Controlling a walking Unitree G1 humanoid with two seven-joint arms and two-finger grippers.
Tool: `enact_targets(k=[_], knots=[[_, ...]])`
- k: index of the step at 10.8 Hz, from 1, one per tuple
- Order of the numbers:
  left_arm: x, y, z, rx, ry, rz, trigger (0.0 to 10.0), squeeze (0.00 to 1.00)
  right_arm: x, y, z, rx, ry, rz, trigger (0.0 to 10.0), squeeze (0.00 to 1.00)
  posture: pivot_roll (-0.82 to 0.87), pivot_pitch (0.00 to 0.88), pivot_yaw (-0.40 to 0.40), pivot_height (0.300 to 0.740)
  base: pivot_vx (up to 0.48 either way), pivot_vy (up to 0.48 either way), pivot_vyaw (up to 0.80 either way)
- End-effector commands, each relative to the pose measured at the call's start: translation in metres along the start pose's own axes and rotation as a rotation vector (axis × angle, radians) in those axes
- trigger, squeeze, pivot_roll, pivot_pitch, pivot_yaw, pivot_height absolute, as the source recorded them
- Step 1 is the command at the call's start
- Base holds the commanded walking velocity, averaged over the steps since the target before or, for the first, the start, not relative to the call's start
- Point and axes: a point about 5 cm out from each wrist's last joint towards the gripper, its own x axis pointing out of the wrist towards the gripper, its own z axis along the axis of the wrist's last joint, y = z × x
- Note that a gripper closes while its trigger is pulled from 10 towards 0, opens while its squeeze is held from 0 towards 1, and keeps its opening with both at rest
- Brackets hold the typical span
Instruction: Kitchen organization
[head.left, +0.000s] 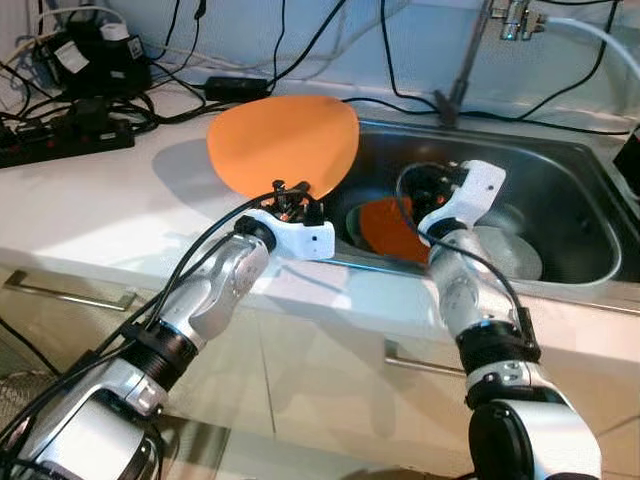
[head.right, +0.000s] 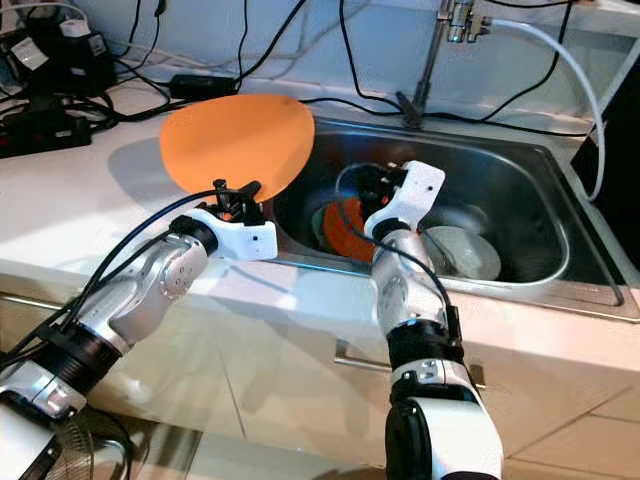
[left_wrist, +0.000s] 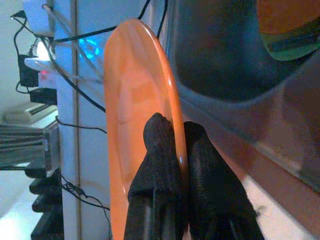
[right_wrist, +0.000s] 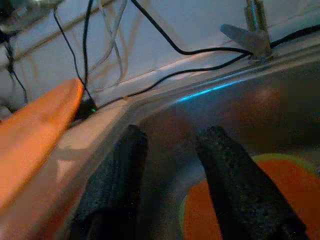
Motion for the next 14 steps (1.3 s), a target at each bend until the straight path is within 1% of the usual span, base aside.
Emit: enact_targets(k=[1,2,4,5,6,8,10,11,12,14], knots=[[-0.001,0.006,0.005,0.000,-0.020,0.035,10.0,0.00,0.006,0.012,0.020,0.049,-0.053,0.052,10.0,1.00,0.22,0.010,-0.021,0.740,0.000,0.000,0.00],[-0.002,0.006,0.006,0.011,-0.026,0.035,10.0,0.00,0.008,0.020,0.026,0.115,-0.058,0.102,10.0,1.00,0.22,0.010,-0.021,0.740,0.000,0.000,0.00],[-0.001,0.006,0.010,0.023,-0.043,0.032,10.0,0.00,0.008,0.034,0.031,0.206,-0.054,0.181,10.0,1.00,0.22,0.008,-0.022,0.740,0.000,0.000,0.00],[-0.001,0.006,0.012,0.025,-0.058,0.032,10.0,0.00,0.008,0.039,0.031,0.223,-0.036,0.202,10.0,0.18,0.22,0.001,-0.024,0.740,0.000,0.000,0.00],[-0.001,0.007,0.014,0.031,-0.077,0.039,10.0,0.00,0.007,0.041,0.030,0.240,-0.022,0.213,10.0,0.00,0.22,0.000,-0.025,0.740,0.000,0.000,0.00],[-0.002,0.013,0.024,0.055,-0.141,0.084,10.0,0.00,0.006,0.043,0.026,0.248,-0.002,0.224,10.0,0.00,0.22,0.000,-0.024,0.740,0.000,0.000,0.00],[-0.002,0.019,0.031,0.063,-0.173,0.133,10.0,0.00,0.005,0.043,0.021,0.251,0.016,0.214,10.0,0.00,0.23,0.000,-0.026,0.740,0.000,0.000,0.00],[-0.002,0.023,0.033,0.068,-0.179,0.156,10.0,0.00,0.004,0.044,0.020,0.250,0.018,0.213,10.0,0.00,0.23,0.000,-0.027,0.740,0.000,0.000,0.00],[-0.002,0.031,0.034,0.071,-0.180,0.200,10.0,0.00,0.005,0.044,0.022,0.254,0.016,0.211,10.0,0.00,0.23,0.000,-0.028,0.740,0.000,0.000,0.00],[-0.003,0.034,0.035,0.068,-0.188,0.221,10.0,0.00,0.005,0.043,0.022,0.252,0.018,0.204,10.0,0.00,0.23,0.000,-0.032,0.740,0.000,0.000,0.00]])
